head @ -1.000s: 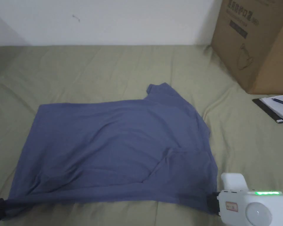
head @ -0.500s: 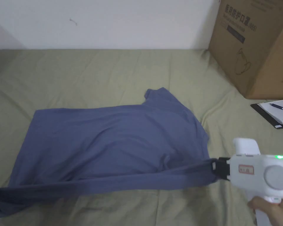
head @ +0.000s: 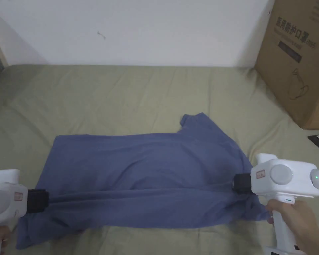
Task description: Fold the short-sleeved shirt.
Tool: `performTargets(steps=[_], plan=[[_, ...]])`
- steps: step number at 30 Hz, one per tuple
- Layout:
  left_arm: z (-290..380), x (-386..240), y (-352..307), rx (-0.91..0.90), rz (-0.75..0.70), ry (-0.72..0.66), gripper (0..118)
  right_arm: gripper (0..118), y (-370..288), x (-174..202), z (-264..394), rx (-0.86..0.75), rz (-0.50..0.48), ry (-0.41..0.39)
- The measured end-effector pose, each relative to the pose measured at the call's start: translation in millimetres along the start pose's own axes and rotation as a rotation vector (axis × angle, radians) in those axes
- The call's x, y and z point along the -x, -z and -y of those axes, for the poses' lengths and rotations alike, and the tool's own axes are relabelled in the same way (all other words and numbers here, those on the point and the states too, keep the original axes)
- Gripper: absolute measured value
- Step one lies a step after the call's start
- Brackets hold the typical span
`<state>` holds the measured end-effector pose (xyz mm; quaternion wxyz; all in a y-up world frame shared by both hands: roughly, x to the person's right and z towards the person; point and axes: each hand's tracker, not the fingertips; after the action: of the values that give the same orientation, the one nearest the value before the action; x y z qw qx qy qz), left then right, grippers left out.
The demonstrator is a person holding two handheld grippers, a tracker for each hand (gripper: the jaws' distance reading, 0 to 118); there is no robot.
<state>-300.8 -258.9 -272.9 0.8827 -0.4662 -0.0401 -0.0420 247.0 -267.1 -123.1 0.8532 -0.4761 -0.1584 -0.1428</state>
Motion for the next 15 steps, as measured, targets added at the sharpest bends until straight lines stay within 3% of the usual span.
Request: performTargets(steps=[5,6,7,8,9,10,12,15], plan=[[18.9,30.5,-44.0,-0.071,0.043,-0.081,112,95,-34.6,-16.3,23.0,-0.044,-0.016,0.039],[26.7,33.3,-53.7,-0.074,0.043,-0.081,111,88,-45.8,-18.8,29.5,-0.068,-0.025,0.050],[35.4,35.5,-63.4,-0.072,0.048,-0.078,105,71,-58.2,-20.4,37.8,-0.102,-0.066,0.053],[44.5,36.5,-72.4,-0.070,0.056,-0.078,80,40,-69.2,-21.5,46.1,-0.128,-0.103,0.060],[54.0,41.8,-79.3,-0.078,0.072,-0.080,52,18,-80.7,-23.2,56.4,-0.158,-0.155,0.059],[64.0,42.3,-86.2,-0.089,0.087,-0.083,24,8,-89.7,-22.9,66.2,-0.192,-0.199,0.082],[80.3,41.5,-90.4,-0.070,0.089,-0.084,17,8,-102.2,-23.2,85.0,-0.192,-0.240,0.142],[105.1,46.5,-89.3,-0.060,0.084,-0.085,0,0,-112.6,-15.2,110.2,-0.192,-0.239,0.118]])
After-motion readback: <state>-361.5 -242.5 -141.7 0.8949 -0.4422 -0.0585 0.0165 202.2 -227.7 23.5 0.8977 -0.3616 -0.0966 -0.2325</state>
